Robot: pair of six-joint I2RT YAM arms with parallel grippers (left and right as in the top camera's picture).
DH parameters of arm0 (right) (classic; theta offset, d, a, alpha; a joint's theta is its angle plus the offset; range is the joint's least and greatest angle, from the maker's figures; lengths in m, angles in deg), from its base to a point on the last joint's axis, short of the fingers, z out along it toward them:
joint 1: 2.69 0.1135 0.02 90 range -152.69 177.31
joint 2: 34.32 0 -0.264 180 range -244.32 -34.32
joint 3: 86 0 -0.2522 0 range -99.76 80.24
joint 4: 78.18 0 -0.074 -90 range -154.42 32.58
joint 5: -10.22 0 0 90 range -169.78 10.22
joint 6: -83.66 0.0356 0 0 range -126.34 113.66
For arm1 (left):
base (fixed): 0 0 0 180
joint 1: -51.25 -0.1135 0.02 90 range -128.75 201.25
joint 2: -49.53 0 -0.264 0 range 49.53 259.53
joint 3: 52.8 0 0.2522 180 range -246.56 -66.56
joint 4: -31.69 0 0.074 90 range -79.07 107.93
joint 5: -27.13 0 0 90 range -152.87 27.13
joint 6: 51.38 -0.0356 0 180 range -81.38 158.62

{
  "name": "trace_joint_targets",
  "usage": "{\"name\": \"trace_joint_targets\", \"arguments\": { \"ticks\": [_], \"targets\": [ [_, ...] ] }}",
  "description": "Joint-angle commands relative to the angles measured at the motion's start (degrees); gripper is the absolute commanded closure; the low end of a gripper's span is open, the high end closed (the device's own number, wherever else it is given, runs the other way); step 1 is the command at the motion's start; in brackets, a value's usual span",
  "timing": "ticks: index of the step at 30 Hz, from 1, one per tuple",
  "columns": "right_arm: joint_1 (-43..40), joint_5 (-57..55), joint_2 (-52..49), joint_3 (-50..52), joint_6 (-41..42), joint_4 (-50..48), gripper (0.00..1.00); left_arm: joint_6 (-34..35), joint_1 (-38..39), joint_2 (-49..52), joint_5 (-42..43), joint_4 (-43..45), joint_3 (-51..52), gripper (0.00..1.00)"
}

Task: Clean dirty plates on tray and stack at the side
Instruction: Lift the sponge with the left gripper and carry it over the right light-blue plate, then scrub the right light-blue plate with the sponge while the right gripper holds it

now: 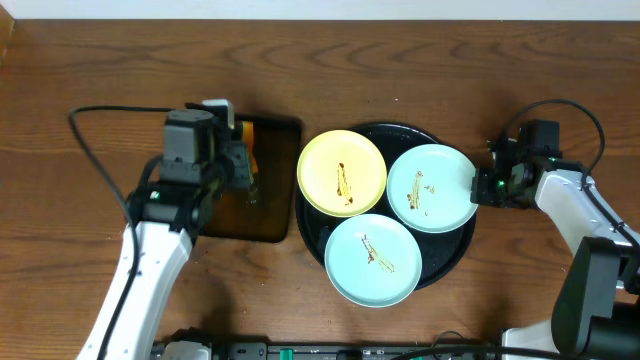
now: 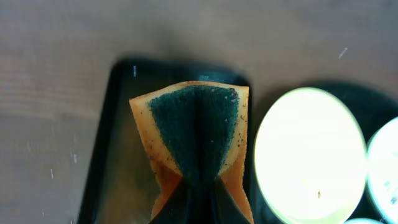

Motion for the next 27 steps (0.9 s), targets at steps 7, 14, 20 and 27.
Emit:
{"name": "trace_joint_targets", "arguments": {
  "ticks": [7, 14, 20, 27],
  "targets": [
    [-0.3, -1.9, -1.0, -0.3, -0.9, 2.7, 0.99, 0.7, 0.3, 10.2, 6.6, -5.7, -2.9, 0.93],
    [1.0, -1.9, -1.0, -0.3, -0.9, 3.4, 0.99, 1.4, 6.5, 12.9, 9.7, -7.6, -9.6, 0.93],
    [1.5, -1.9, -1.0, -0.3, -0.9, 3.6, 0.99, 4.0, 15.2, 17.6, 10.0, -8.4, -17.1, 0.93],
    [1.5, -1.9, -1.0, -0.3, -0.9, 4.0, 0.99, 7.3, 23.5, 28.7, 16.5, -8.0, -28.2, 0.93]
  ]
}}
